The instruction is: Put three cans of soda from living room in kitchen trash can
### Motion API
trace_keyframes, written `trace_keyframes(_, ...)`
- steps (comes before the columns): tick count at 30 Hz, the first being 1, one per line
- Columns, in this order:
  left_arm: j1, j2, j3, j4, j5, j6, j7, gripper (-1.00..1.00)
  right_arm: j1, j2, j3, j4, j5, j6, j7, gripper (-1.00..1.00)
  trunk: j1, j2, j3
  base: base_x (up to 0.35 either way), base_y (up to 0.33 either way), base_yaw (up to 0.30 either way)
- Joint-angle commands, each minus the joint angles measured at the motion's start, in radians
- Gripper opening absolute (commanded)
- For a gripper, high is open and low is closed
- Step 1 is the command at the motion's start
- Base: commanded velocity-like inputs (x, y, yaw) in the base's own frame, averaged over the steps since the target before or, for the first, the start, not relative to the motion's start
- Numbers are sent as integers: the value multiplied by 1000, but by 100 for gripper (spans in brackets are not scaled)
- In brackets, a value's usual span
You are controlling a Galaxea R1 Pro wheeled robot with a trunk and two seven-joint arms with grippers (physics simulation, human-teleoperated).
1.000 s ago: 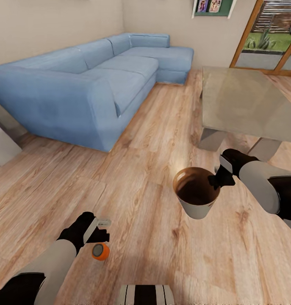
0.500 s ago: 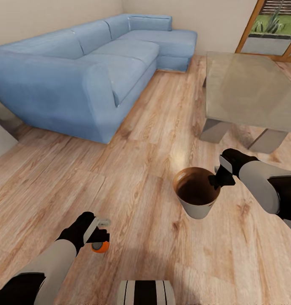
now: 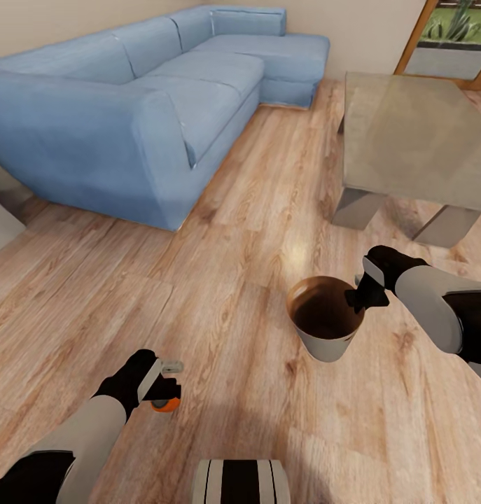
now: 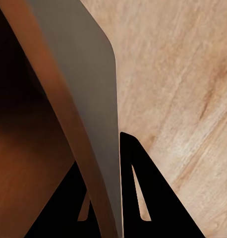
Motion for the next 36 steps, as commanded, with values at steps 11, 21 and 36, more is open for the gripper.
trace_keyframes(11, 0, -1, 3, 0, 0, 1, -1, 100, 0, 0, -5, 0, -12, 1, 6, -100, 1, -1, -9, 0, 0, 0)
trace_keyframes(21, 0, 1, 5, 0, 0, 0, -1, 100, 0, 1, -3, 0, -12, 1, 6, -100, 2, -1, -17, 0, 0, 0)
trace_keyframes(36, 0, 1, -1, 0, 0, 4, -36, -100, 0, 2, 30, 0, -12, 1, 6, -100, -1, 0, 7, 0, 0, 0)
